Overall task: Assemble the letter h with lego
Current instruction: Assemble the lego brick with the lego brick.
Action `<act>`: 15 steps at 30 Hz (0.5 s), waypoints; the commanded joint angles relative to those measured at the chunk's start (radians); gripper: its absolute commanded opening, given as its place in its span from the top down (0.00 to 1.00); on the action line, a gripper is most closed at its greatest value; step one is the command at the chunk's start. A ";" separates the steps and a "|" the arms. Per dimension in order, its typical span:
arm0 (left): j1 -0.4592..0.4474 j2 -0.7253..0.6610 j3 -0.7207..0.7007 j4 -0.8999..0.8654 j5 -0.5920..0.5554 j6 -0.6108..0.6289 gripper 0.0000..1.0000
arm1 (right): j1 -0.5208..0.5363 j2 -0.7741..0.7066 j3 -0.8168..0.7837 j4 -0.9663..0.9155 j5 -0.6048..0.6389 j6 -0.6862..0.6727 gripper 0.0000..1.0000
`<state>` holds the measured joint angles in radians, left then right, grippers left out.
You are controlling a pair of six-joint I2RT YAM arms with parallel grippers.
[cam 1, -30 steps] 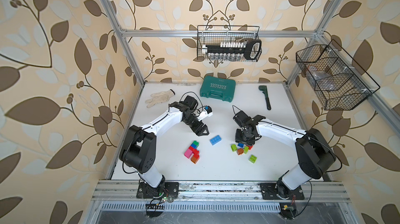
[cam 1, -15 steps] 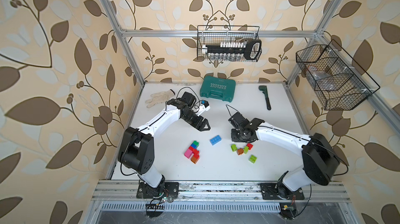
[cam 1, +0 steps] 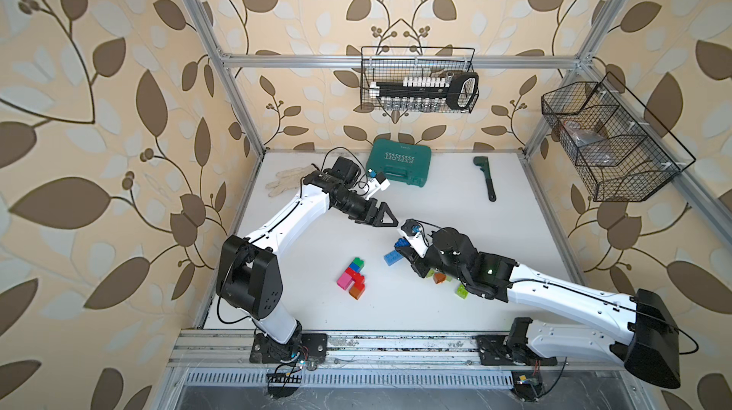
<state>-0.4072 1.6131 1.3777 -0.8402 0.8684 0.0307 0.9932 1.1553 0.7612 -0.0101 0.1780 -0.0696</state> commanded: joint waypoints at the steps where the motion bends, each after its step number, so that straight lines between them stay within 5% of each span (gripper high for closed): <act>1: -0.021 -0.064 -0.026 -0.011 0.036 -0.001 0.16 | 0.030 0.027 0.004 0.111 0.069 -0.129 0.71; 15: -0.073 -0.090 -0.046 -0.041 0.024 0.082 0.23 | 0.047 0.091 0.043 0.143 0.193 -0.129 0.71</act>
<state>-0.4660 1.5578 1.3445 -0.8413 0.8635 0.0650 1.0420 1.2610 0.7799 0.0647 0.3187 -0.1932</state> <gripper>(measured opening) 0.771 0.292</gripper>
